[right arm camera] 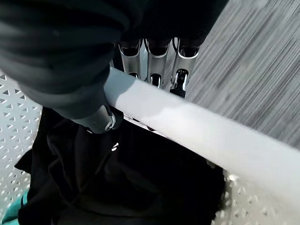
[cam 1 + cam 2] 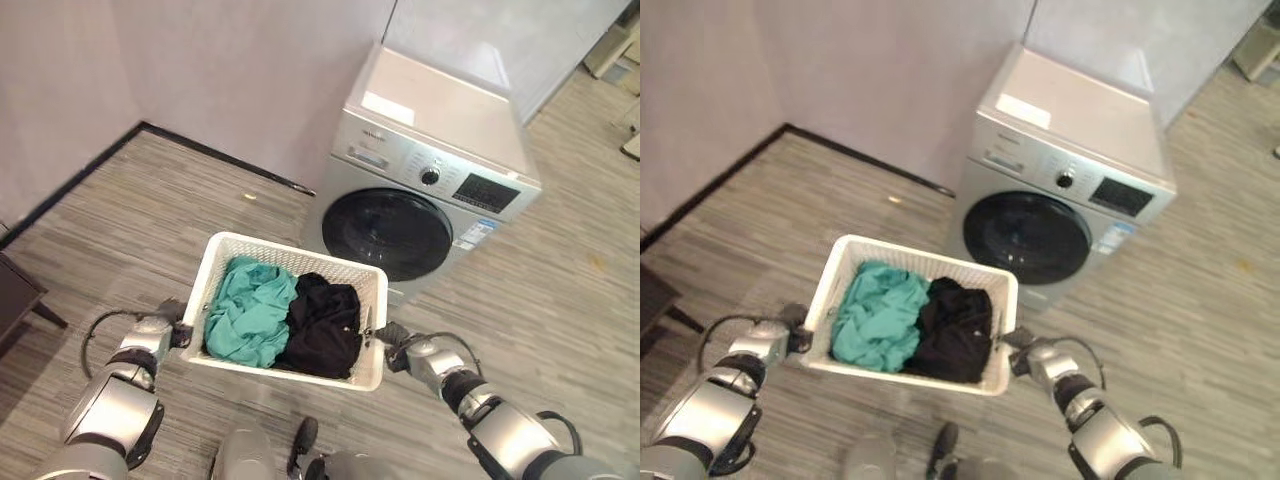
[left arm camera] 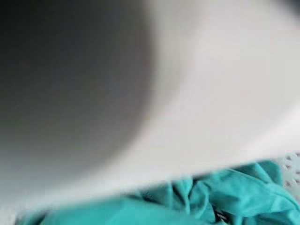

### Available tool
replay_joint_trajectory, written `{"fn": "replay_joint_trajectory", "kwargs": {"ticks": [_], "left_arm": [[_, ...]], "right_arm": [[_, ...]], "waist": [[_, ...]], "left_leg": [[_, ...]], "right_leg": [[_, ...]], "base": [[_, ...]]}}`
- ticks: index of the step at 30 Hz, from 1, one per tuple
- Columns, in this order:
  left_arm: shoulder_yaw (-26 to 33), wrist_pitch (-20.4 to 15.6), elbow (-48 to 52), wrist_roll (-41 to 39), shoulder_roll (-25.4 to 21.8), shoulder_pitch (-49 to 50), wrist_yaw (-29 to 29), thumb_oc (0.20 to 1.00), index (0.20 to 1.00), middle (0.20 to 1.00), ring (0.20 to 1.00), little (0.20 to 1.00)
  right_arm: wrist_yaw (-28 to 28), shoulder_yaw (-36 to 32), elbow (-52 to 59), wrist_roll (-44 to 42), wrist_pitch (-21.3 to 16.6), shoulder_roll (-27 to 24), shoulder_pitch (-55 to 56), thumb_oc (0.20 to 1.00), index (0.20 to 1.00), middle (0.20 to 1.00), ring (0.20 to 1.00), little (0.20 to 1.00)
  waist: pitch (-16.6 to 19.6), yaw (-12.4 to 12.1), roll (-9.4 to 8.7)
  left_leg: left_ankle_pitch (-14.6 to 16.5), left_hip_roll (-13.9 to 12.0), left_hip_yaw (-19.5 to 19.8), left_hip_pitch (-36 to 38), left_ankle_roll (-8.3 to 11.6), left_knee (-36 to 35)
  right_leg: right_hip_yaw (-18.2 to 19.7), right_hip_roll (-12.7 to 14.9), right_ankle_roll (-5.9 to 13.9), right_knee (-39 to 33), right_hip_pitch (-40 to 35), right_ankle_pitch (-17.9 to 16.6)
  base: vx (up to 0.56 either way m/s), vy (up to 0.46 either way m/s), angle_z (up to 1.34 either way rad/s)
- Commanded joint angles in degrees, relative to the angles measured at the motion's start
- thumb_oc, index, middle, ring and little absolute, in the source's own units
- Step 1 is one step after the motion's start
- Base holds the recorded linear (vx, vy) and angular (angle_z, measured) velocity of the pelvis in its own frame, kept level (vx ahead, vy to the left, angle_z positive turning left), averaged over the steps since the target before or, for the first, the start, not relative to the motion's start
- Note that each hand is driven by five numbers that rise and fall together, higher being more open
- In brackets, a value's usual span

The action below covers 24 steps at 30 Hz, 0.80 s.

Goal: Grab the laundry basket,head to the washer,open it,put in the laundry and shut it.

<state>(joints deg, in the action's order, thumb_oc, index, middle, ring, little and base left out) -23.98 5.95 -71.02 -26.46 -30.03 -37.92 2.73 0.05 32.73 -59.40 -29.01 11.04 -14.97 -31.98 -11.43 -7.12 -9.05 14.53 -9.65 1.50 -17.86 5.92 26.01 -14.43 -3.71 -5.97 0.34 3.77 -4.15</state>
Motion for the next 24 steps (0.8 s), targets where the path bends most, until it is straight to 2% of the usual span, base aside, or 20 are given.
{"fn": "replay_joint_trajectory", "kwargs": {"ticks": [1,3,9,17,21,24], "left_arm": [[-2.35,-2.75,0.72,-0.21,0.88,-2.77,-0.68,0.200,0.200,0.200,0.200,0.200],[-2.49,-3.02,0.93,-0.11,2.59,-1.96,-0.96,0.200,0.200,0.200,0.200,0.200],[-2.78,-3.09,-0.08,1.87,2.90,-1.22,-0.63,0.200,0.200,0.200,0.200,0.200],[-2.10,-3.14,-1.25,2.61,1.13,-1.30,-0.44,0.200,0.200,0.200,0.200,0.200],[-2.92,-3.11,-0.91,2.51,0.35,-1.75,-0.39,0.200,0.200,0.200,0.200,0.200],[-5.40,-2.38,-0.16,4.46,-1.61,-2.15,1.80,0.200,0.200,0.200,0.200,0.200]], "right_arm": [[3.81,-4.72,9.50,-5.45,-8.23,3.43,-4.35,0.200,0.200,0.200,0.200,0.200],[3.63,-5.39,8.82,-5.13,-8.38,3.96,-3.99,0.200,0.200,0.200,0.200,0.200],[4.66,-5.54,8.88,-5.32,-8.58,5.50,-3.12,0.200,0.200,0.200,0.200,0.200],[5.05,-4.53,8.69,-5.75,-8.07,7.40,-4.20,0.200,0.200,0.200,0.200,0.200],[5.60,-3.97,8.05,-5.78,-7.48,7.46,-4.96,0.200,0.200,0.200,0.200,0.200],[7.43,-2.30,9.55,-6.28,-5.83,6.56,-7.04,0.200,0.200,0.200,0.200,0.200]], "waist": [[-4.53,-2.51,1.17],[-3.98,-2.17,1.50],[-1.90,-2.23,2.09],[-0.85,-3.08,2.06],[-0.67,-3.08,2.01],[-0.69,-2.76,2.02]], "left_leg": [[-15.30,3.70,-1.15,3.65,-3.65,-10.61],[-14.27,4.86,-1.07,6.30,-4.00,-12.35],[-12.15,5.82,-2.86,8.86,-5.31,-13.59],[-11.46,5.86,-5.39,12.23,-6.61,-17.01],[-11.48,6.27,-5.18,12.60,-7.03,-17.68],[-10.79,7.12,-4.53,12.58,-7.69,-17.11]], "right_leg": [[-0.85,5.98,11.20,4.65,-3.94,4.49],[-0.14,7.00,11.72,4.57,-4.08,4.46],[0.89,8.90,12.46,4.39,-4.70,4.28],[1.03,9.98,14.28,4.03,-5.16,2.40],[1.20,10.62,14.84,5.61,-4.53,1.51],[0.69,11.31,15.23,8.06,-3.79,0.73]], "base": [[0.09,0.141,-0.78],[0.09,0.181,-0.58],[0.10,0.177,-0.21],[0.05,0.095,-0.13],[0.04,0.085,-0.16],[0.04,0.084,0.10]]}}
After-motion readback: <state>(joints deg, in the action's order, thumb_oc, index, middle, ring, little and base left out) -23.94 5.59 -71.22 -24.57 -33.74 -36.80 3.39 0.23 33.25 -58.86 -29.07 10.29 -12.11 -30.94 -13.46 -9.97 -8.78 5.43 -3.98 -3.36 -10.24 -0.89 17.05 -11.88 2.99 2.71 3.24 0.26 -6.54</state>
